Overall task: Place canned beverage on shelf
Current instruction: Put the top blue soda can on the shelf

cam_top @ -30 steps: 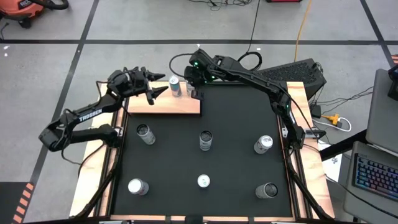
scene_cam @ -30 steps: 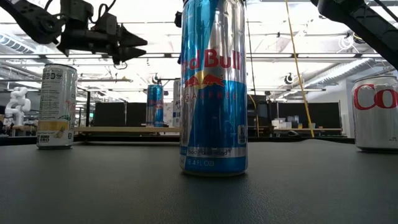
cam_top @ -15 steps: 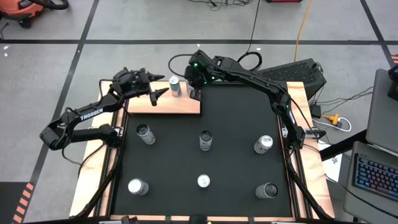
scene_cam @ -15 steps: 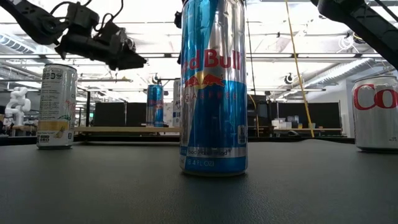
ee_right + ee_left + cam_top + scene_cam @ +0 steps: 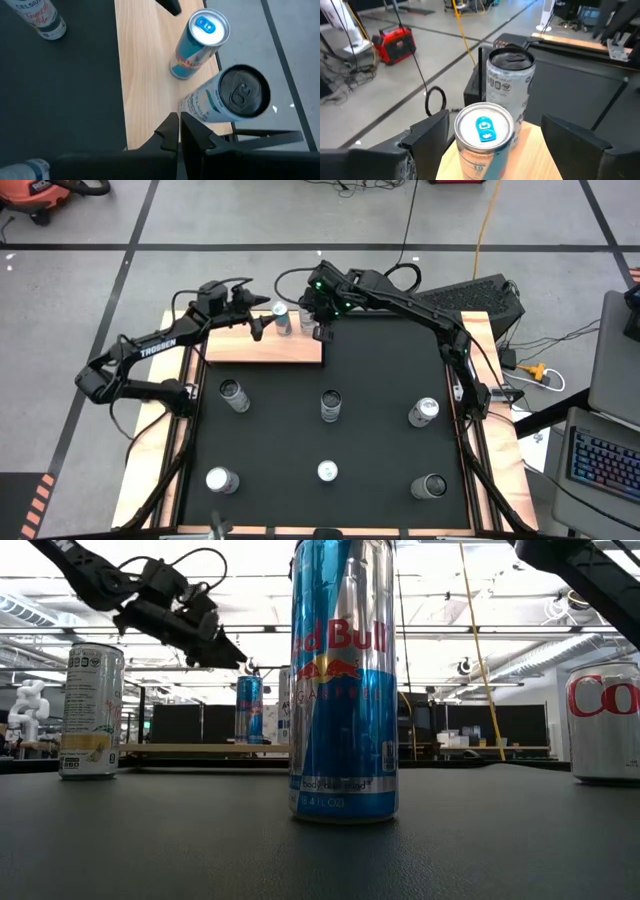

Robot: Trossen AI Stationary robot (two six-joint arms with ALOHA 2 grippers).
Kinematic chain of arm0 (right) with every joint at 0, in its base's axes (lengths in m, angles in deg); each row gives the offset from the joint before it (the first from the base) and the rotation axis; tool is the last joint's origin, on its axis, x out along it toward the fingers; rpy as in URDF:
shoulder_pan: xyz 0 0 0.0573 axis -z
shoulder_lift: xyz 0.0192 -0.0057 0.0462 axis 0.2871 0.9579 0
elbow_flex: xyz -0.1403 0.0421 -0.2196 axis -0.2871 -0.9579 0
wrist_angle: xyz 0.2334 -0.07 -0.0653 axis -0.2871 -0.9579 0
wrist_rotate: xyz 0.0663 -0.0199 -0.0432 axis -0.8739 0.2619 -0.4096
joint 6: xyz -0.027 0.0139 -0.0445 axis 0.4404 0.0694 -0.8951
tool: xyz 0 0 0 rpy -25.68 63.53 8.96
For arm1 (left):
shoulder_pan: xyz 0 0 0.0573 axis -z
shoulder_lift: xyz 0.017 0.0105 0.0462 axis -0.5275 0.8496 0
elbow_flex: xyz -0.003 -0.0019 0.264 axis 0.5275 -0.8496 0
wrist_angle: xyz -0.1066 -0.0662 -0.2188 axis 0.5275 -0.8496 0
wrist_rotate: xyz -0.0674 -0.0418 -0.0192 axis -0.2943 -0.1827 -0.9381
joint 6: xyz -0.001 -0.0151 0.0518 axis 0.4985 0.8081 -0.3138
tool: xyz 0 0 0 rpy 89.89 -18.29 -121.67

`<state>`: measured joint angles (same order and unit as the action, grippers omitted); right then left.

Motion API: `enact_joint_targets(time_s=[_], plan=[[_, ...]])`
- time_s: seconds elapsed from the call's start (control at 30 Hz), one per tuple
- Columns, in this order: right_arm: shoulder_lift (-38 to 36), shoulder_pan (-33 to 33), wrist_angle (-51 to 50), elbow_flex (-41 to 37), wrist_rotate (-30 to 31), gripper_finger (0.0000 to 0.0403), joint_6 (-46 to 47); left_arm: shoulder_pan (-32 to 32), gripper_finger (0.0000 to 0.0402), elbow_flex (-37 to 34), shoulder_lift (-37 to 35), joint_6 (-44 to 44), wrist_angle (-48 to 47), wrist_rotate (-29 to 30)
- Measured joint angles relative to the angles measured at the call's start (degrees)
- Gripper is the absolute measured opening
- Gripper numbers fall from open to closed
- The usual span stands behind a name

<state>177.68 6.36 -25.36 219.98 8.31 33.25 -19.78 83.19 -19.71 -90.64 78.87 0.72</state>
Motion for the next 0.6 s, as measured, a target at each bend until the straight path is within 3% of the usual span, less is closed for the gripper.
enact_joint_targets(time_s=[0.27,0.6], plan=[[-0.04,0.13,-2.47,0.0,0.0,0.0,0.02,0.0,0.0318,0.92,5.87,1.51,0.31,-0.11],[-0.04,0.15,-2.58,0.0,-0.04,0.0,0.02,0.02,0.0318,1.03,7.7,0.98,1.34,0.47]])
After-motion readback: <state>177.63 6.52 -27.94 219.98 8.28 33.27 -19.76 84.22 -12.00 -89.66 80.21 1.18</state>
